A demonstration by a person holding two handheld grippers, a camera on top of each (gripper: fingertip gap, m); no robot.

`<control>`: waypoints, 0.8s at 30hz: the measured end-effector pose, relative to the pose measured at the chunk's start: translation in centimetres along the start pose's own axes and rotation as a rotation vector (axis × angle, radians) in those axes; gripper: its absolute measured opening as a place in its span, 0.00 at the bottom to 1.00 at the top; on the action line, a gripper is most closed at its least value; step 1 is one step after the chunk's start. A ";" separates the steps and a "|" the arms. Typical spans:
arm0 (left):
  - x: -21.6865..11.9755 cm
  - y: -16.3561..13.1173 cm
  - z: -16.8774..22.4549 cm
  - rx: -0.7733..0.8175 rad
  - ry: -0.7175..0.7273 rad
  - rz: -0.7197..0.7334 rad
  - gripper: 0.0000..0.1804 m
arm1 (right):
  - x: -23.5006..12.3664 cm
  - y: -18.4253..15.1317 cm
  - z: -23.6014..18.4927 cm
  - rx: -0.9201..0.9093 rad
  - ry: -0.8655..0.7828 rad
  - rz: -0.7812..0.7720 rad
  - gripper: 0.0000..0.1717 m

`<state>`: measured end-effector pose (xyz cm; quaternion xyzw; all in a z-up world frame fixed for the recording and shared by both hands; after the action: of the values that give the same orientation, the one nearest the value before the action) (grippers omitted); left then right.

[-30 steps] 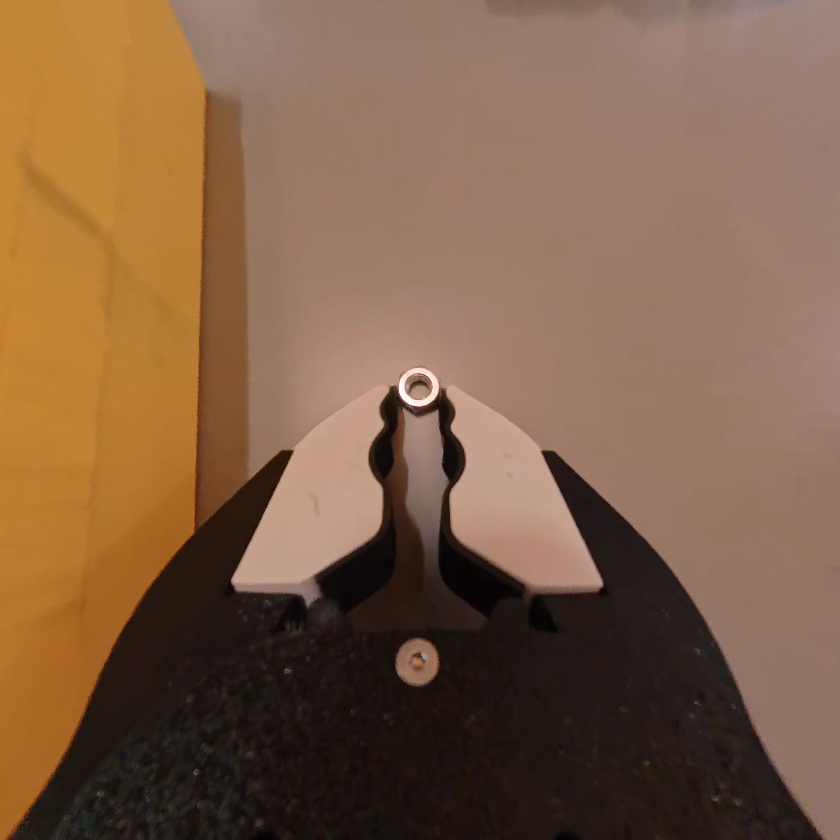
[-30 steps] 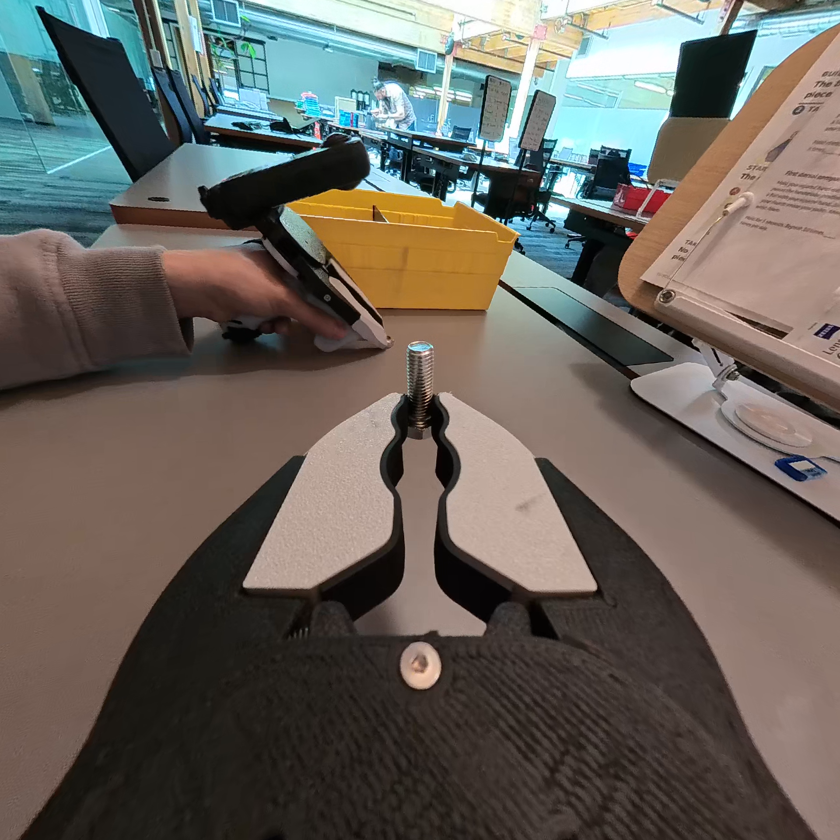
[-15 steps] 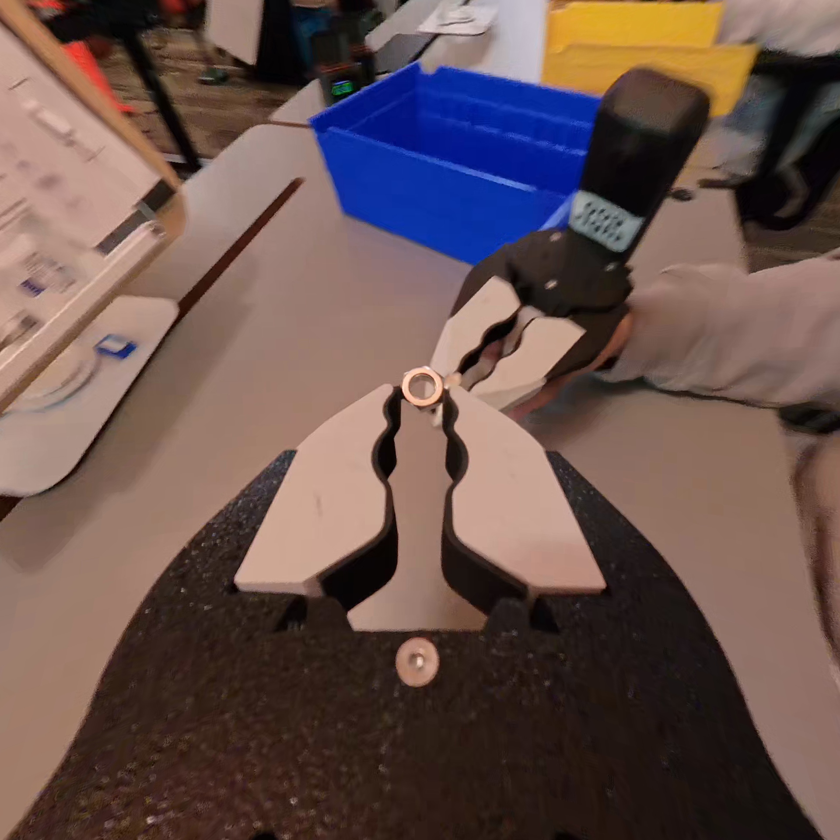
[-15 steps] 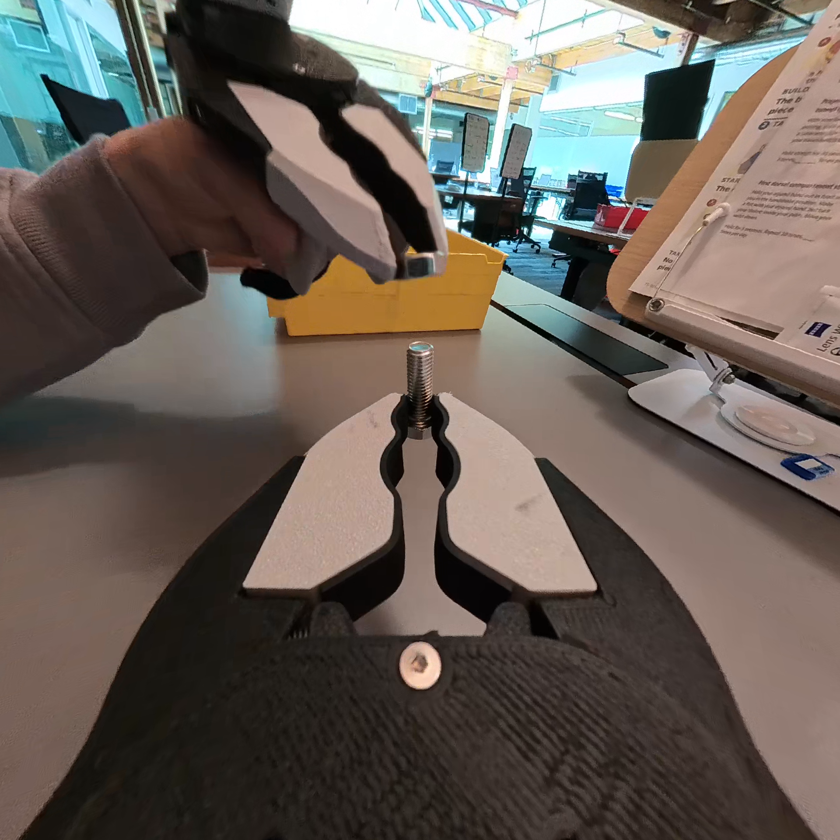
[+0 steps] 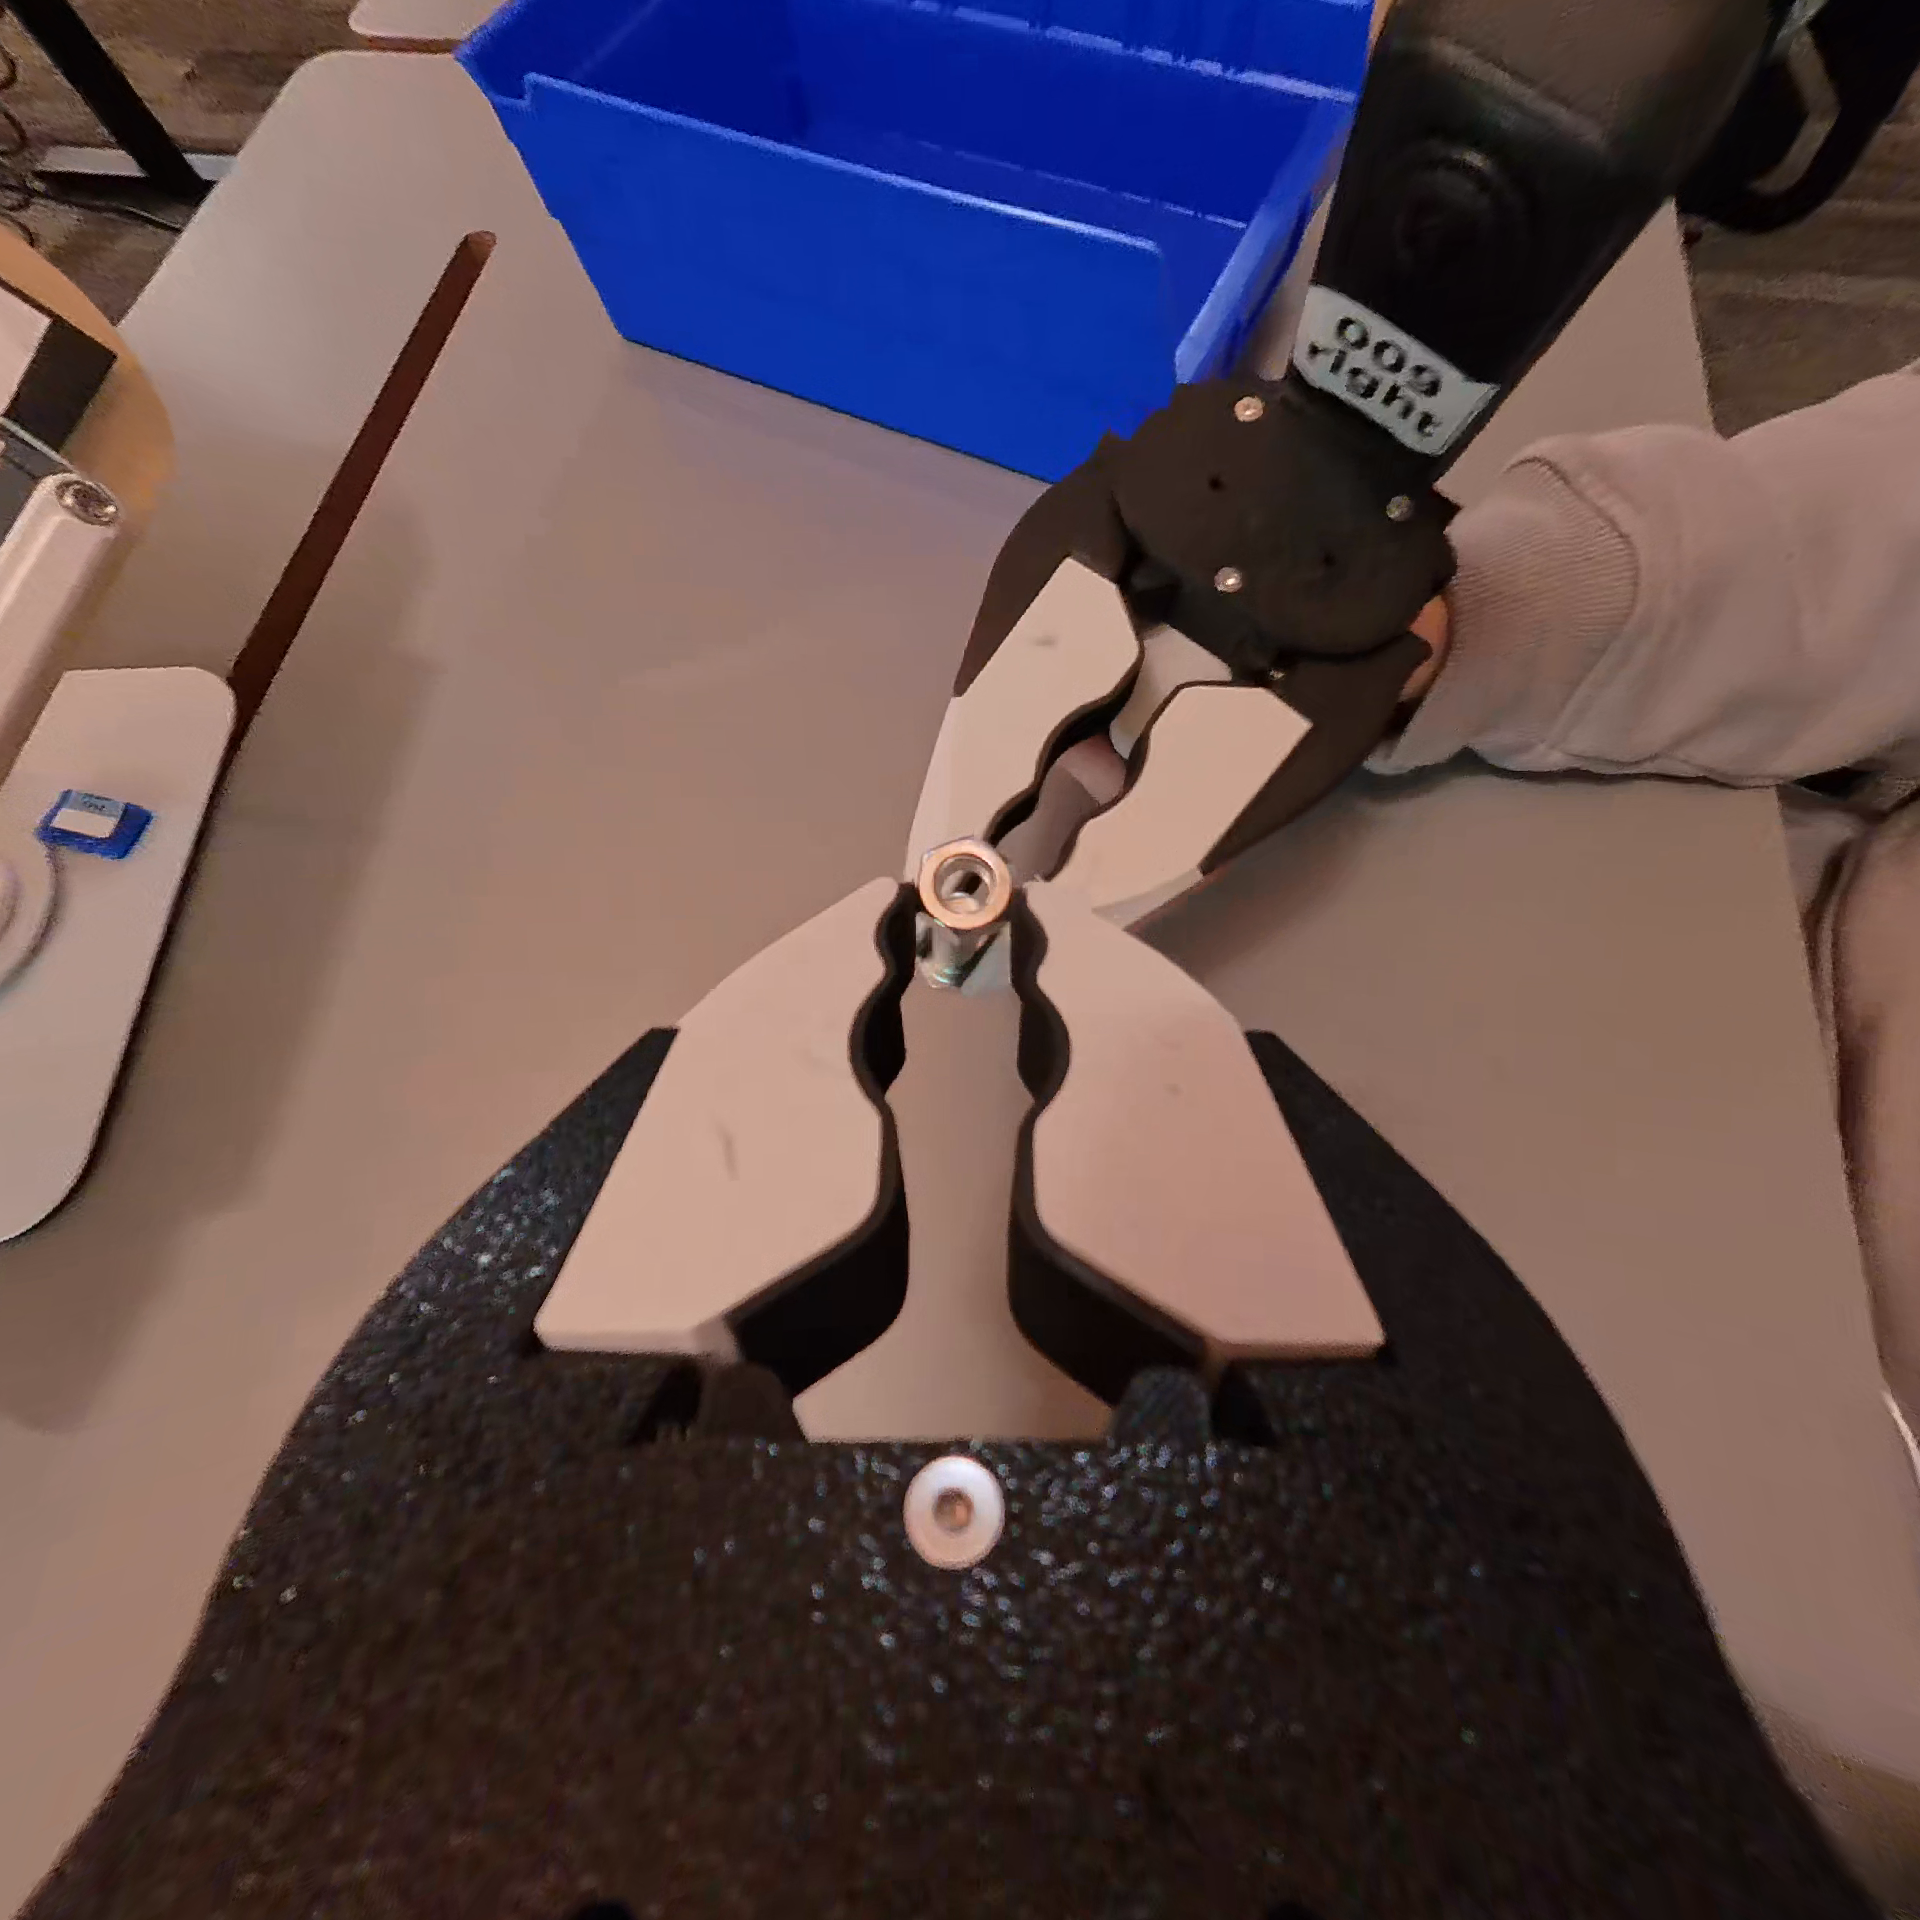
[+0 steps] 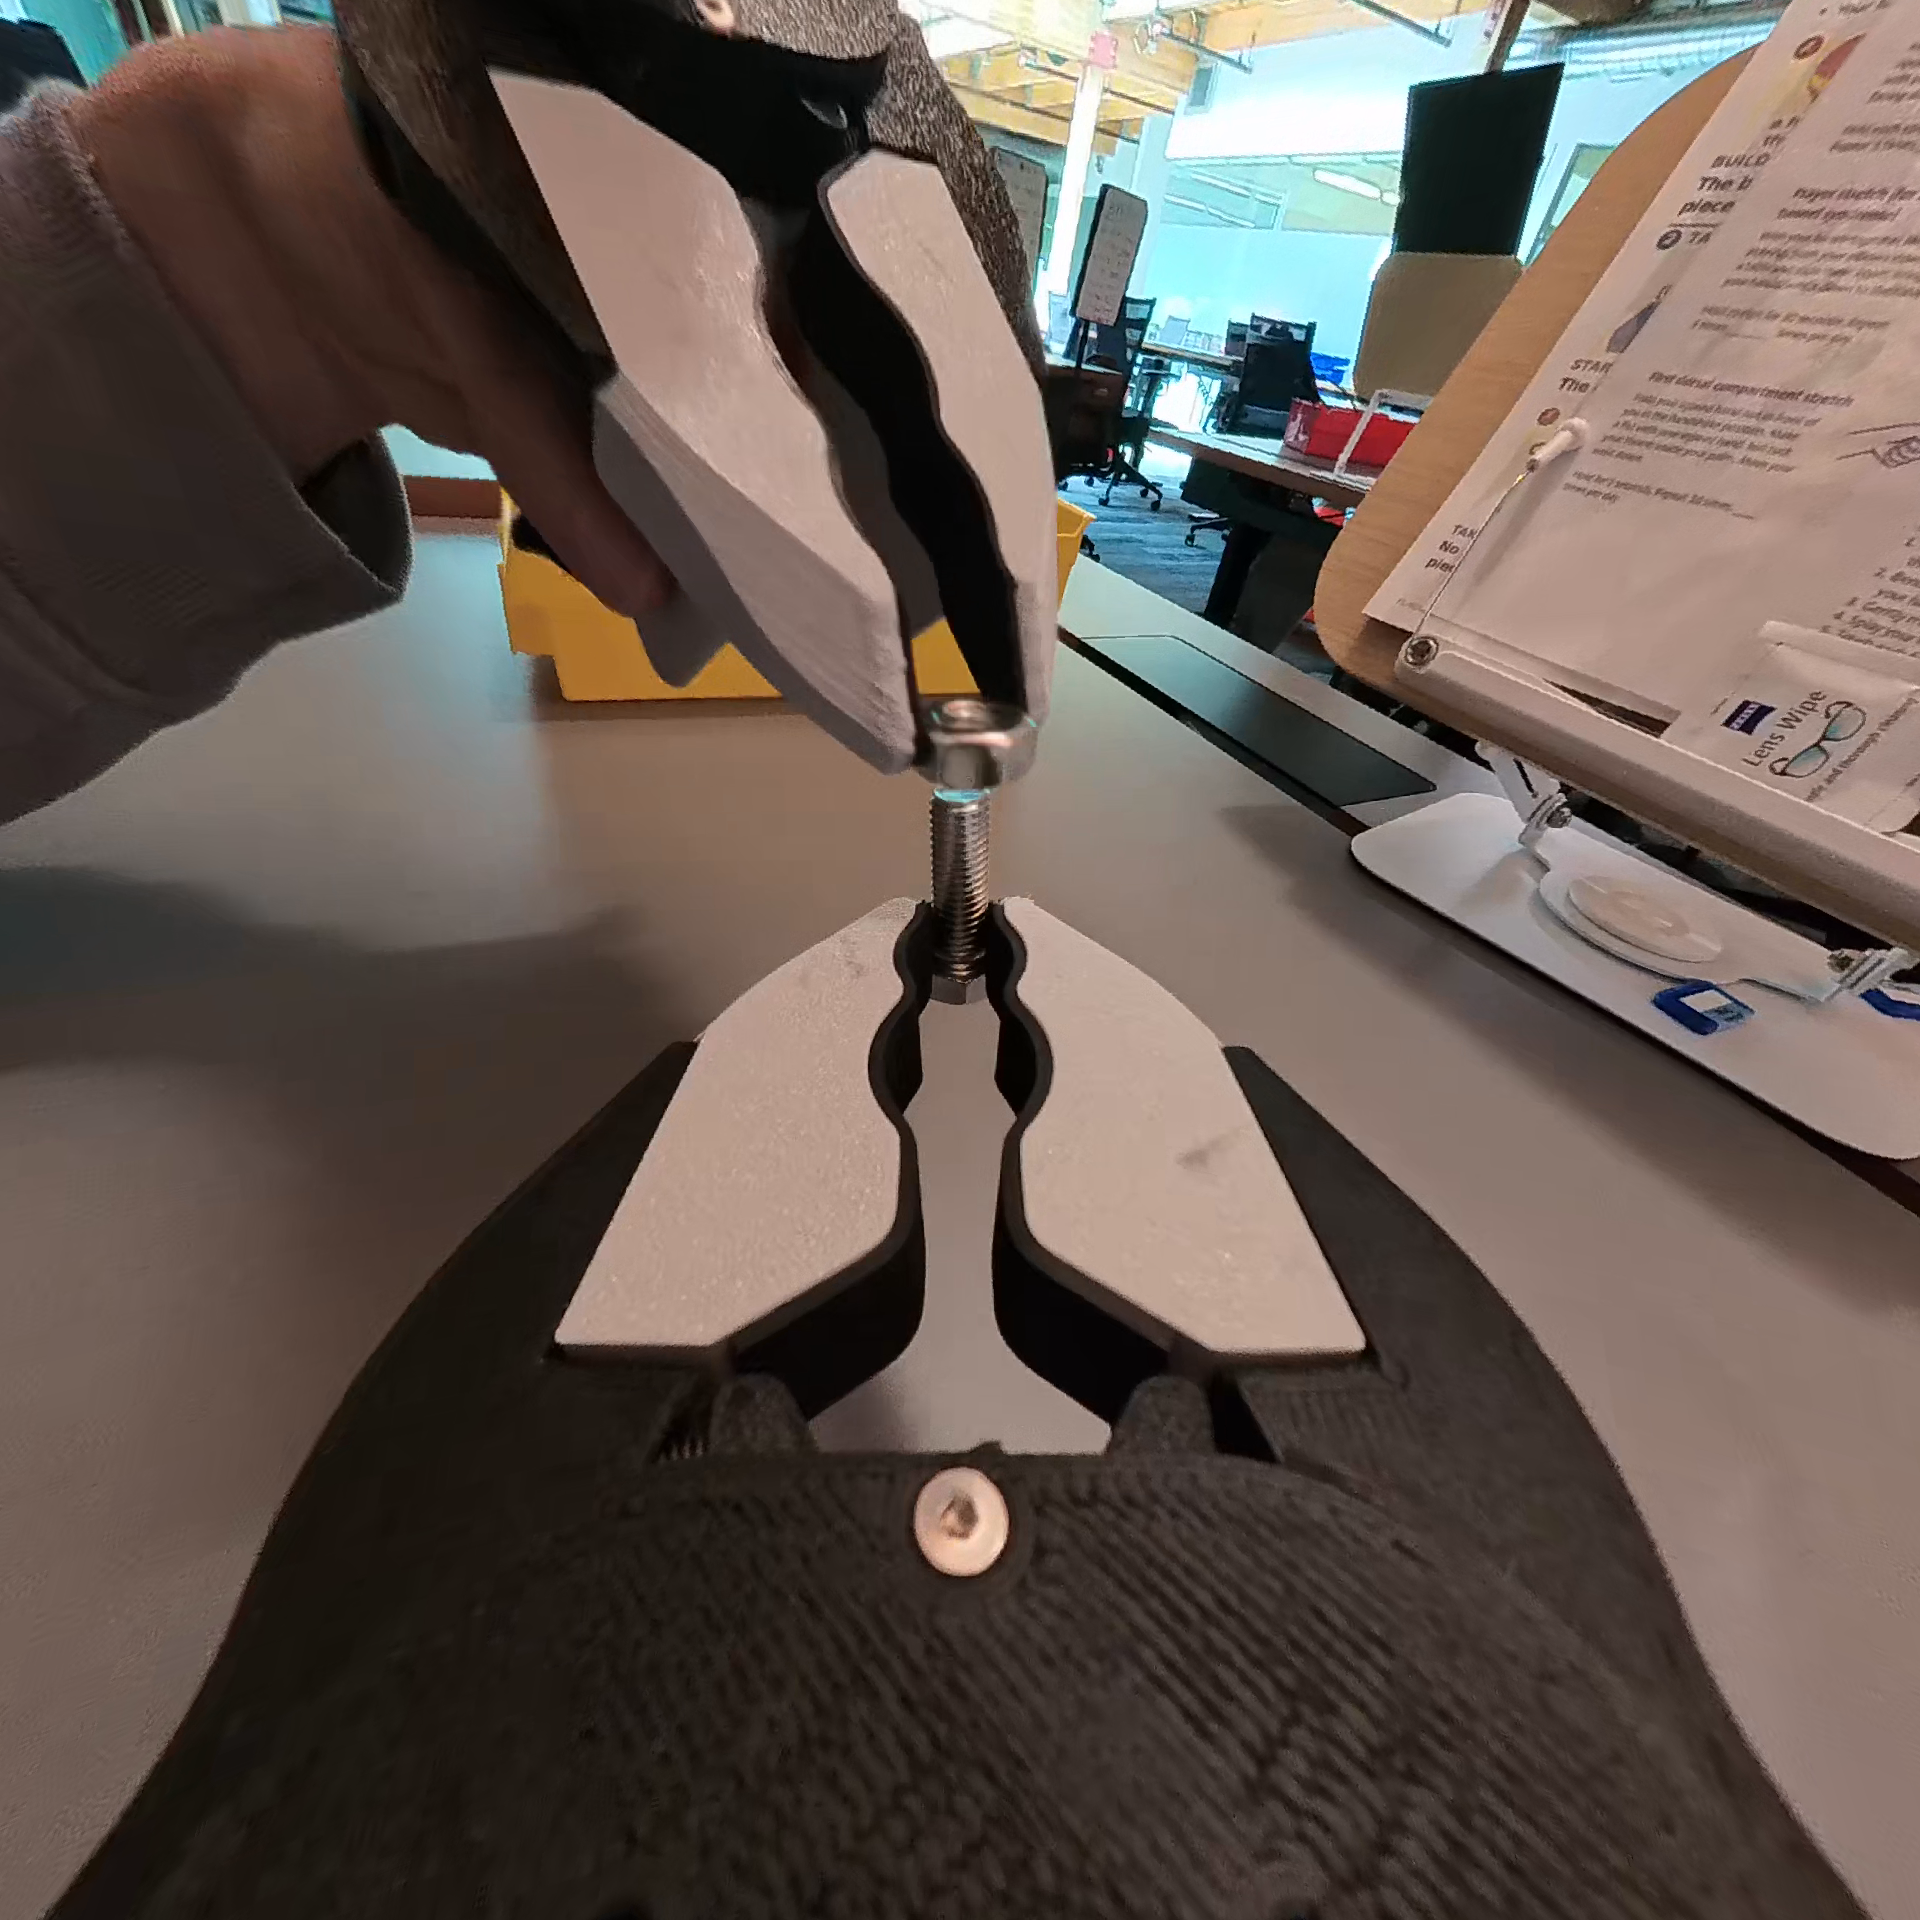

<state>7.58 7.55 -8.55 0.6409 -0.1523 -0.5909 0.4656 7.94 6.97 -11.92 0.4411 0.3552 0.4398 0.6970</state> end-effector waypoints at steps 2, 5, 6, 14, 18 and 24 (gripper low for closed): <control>0.3 -0.3 -0.1 0.007 0.002 -0.016 0.09 | 0.0 0.0 -0.1 0.017 0.016 -0.002 0.05; 0.2 -0.4 -0.1 0.037 0.020 -0.025 0.09 | 0.0 0.0 0.1 0.073 0.021 0.009 0.05; 0.1 -0.4 -0.2 0.042 0.028 -0.030 0.09 | -0.1 0.0 0.1 0.087 0.028 0.014 0.05; 0.4 -1.1 -0.3 0.059 0.064 -0.093 0.09 | 0.1 -0.5 -0.2 0.020 0.026 -0.031 0.05; 0.7 -1.6 -0.4 0.039 0.075 -0.135 0.09 | 0.2 -1.0 -0.3 -0.060 0.013 -0.085 0.05; 0.7 -2.7 -0.4 0.038 0.117 -0.235 0.09 | 0.5 -1.8 -0.8 -0.196 0.001 -0.171 0.05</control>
<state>7.20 8.59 -11.19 0.6963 -0.0600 -0.6001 0.3892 7.96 7.32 -13.89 0.3386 0.3474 0.4116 0.7716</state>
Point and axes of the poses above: each gripper's, where its closed fingertips meet, x out along the fingers, y out of its top, z = x × y across the jaws, the point moved 1 cm from there along -x, back along the fingers, and after that the axes turned 13 degrees about -x, right-handed, at the moved point
